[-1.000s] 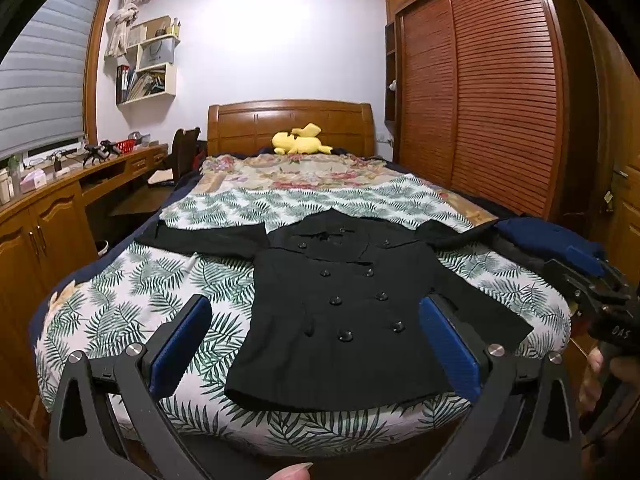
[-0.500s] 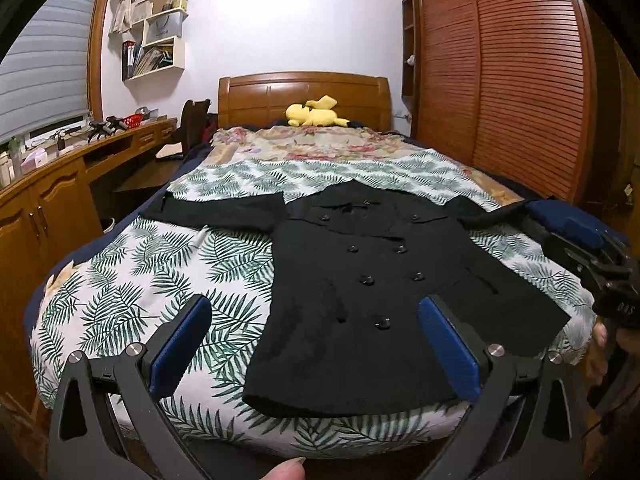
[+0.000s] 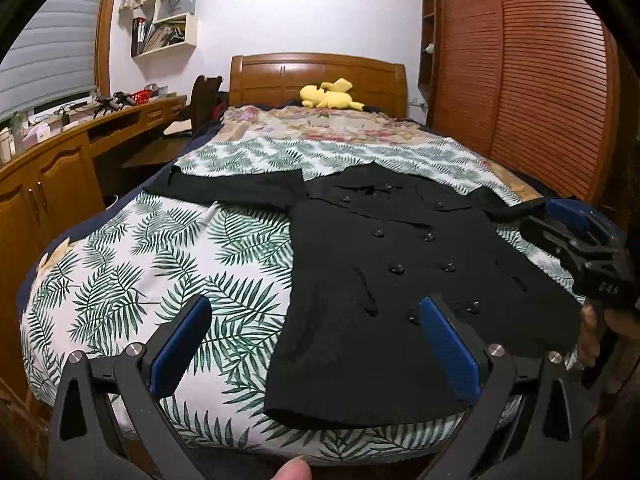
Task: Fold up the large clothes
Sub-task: 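Move the left tool to the coat sleeve nearest it and grasp it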
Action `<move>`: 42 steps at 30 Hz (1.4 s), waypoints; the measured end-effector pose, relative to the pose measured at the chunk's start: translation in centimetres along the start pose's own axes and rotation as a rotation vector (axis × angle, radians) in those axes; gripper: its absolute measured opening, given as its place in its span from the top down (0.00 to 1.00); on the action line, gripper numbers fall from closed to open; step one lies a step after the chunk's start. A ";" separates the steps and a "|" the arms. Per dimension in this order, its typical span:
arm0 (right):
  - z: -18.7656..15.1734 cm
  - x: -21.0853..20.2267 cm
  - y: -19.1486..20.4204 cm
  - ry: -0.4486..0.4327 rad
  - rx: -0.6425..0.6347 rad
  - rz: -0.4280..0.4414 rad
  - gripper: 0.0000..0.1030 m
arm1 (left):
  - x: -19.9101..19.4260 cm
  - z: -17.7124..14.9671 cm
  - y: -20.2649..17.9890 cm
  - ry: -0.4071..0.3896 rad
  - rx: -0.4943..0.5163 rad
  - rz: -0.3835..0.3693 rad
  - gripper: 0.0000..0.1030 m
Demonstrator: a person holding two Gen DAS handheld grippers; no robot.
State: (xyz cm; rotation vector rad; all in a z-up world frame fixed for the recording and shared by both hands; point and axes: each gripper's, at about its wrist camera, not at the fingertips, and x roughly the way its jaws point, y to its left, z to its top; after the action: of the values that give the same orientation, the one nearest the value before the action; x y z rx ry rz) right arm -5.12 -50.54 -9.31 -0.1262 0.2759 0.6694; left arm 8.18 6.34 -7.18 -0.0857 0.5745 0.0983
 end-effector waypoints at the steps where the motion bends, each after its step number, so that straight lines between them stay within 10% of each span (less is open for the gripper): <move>1: 0.3 0.6 -0.1 -0.002 -0.001 0.010 0.00 | 0.3 -0.1 0.2 0.005 -0.004 0.001 0.00; 13: 2.7 10.3 -2.8 0.022 -0.004 0.106 0.00 | 5.7 0.7 3.6 0.024 -0.126 -0.006 0.04; 21: -0.4 17.5 -6.1 0.194 0.017 0.094 0.00 | 12.2 4.0 7.0 0.092 -0.122 -0.001 0.34; 42: -0.8 16.3 -9.5 0.249 0.062 0.189 0.00 | 31.5 11.8 12.9 0.250 -0.296 -0.018 0.57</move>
State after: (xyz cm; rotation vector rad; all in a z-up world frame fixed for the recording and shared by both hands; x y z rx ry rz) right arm 12.88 -48.47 -14.61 -0.1255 0.5526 0.8333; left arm 39.31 22.59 -15.23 -0.3949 0.8064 0.1563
